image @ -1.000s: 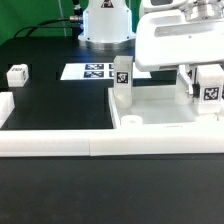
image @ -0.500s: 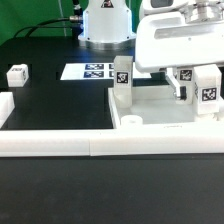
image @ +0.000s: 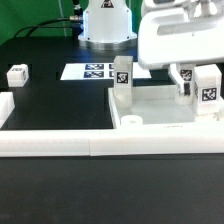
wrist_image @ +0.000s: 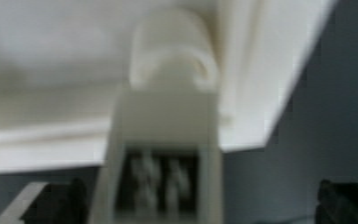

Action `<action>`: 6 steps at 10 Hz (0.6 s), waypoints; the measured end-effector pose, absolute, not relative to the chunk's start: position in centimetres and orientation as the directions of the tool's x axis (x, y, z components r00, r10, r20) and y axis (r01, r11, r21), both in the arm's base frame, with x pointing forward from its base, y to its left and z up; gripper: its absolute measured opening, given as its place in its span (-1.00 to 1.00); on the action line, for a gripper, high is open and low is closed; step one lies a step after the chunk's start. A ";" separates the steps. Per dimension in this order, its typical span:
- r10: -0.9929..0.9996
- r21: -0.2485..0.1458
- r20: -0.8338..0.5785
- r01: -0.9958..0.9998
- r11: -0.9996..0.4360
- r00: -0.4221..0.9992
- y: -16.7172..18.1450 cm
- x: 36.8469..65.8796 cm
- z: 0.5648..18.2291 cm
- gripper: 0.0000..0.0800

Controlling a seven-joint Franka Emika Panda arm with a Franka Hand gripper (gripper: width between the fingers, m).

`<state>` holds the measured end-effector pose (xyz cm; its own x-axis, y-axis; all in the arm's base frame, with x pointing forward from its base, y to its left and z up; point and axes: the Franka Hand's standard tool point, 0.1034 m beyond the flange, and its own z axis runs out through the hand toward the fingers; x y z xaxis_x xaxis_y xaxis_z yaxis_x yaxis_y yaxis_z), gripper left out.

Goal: Assemble square table

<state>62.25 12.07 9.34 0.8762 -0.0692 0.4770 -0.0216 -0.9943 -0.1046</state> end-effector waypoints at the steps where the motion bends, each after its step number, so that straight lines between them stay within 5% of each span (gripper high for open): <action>1: -0.077 -0.111 0.462 -0.028 -0.993 0.883 11.4 62.7 10.2 0.62; 3: -0.086 -0.106 0.465 -0.041 -0.994 0.881 10.5 63.7 9.8 0.62; 6: -0.093 -0.158 0.214 -0.059 -0.986 0.972 10.5 63.4 8.6 0.62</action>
Offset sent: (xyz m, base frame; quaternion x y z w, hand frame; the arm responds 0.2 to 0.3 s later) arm 0.0126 -0.0108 -0.0075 0.0054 -0.1917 -0.0039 0.9814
